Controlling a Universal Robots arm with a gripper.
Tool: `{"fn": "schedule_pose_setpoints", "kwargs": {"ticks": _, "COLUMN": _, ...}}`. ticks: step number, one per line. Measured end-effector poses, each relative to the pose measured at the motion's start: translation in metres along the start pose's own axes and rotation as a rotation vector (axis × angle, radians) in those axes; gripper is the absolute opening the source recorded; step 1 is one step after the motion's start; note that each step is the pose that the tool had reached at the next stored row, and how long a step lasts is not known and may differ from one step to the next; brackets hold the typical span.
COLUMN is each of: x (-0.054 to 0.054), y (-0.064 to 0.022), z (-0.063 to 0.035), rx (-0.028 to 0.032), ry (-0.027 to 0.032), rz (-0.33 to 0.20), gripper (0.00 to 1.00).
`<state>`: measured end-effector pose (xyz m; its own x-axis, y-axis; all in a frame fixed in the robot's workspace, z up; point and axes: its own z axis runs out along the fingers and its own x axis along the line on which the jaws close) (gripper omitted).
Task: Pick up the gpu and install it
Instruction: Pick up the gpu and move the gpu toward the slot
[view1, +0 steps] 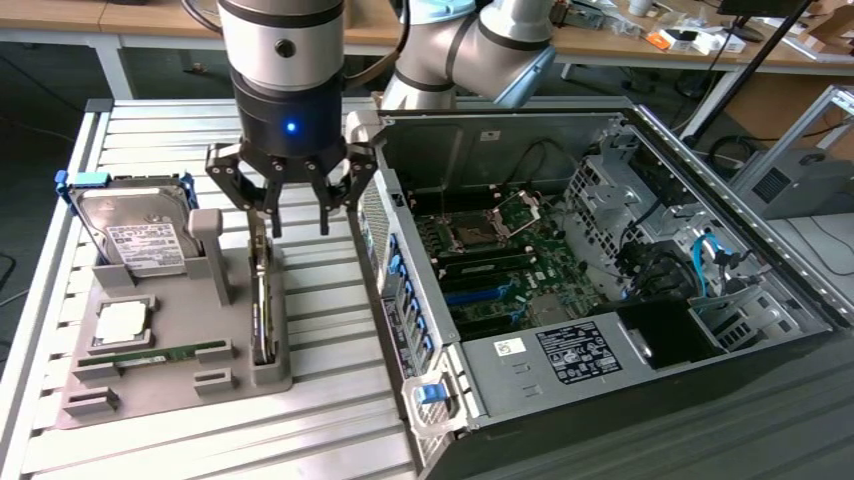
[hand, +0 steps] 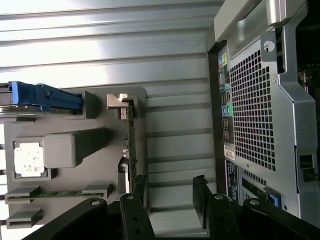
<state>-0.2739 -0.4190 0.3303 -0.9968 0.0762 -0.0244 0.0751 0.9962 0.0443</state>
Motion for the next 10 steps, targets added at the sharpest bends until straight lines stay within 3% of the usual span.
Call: {"fn": "schedule_pose_setpoints", "kwargs": {"ticks": 10, "x": 0.0006, "y": -0.0004, "z": 0.004, "rx": -0.0001, "ry": 0.0, "rz": 0.0, "gripper": 0.5}}
